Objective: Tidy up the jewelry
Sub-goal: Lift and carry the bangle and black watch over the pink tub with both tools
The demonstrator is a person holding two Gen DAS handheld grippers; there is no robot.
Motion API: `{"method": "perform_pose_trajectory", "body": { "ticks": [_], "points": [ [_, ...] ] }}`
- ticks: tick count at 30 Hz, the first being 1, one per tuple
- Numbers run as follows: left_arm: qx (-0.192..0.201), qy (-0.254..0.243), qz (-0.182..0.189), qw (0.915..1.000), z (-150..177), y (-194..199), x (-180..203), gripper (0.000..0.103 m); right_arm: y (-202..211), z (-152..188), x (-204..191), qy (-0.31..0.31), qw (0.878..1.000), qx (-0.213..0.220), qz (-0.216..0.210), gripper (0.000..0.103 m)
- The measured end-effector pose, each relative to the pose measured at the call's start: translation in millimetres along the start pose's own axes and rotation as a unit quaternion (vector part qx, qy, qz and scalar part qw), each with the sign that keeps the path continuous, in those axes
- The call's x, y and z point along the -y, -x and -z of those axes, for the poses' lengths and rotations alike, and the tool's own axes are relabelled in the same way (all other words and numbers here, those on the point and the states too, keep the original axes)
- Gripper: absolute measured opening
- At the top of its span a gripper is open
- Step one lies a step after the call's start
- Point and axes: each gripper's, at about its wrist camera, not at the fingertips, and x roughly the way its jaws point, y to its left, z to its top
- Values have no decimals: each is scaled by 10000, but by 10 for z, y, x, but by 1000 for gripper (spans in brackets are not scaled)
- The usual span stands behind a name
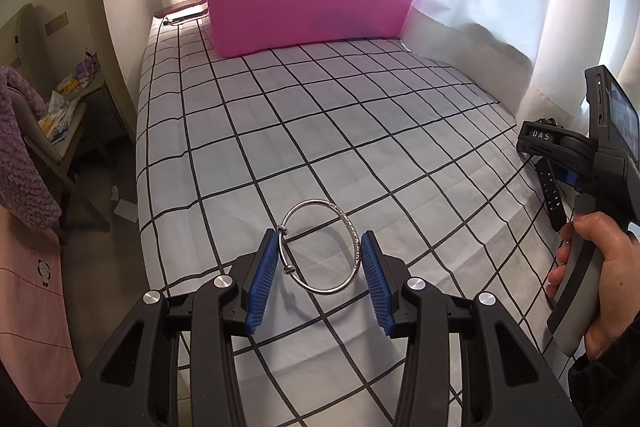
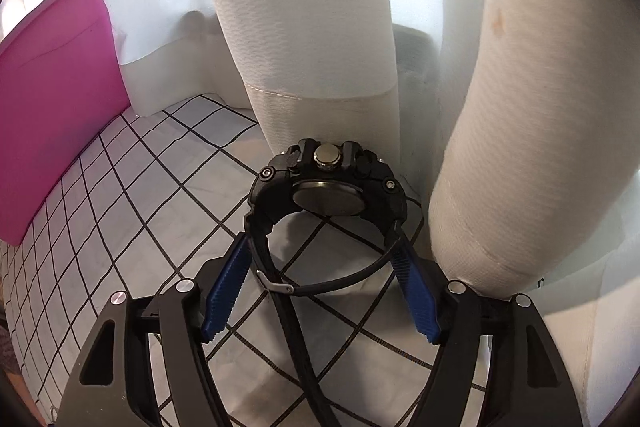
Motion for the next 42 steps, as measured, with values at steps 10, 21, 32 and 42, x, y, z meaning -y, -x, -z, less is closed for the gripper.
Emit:
{"method": "perform_pose_trajectory", "body": {
  "ticks": [10,21,32,42],
  "points": [
    [11,32,32,10000,-45,6,-22,41,66,58,36,49,9995,197,-247,65],
    [180,-44,107,9998,-126,151,-28,41,515,406,-154,554,9945,360,-809,65],
    [654,-182,31,9977,-488,655,-120,41,1157,437,-167,830,9858,486,-1377,65],
    [876,-183,-18,9960,-1013,1000,-444,41,1613,168,-560,993,9786,736,-1645,65]
  ]
}}
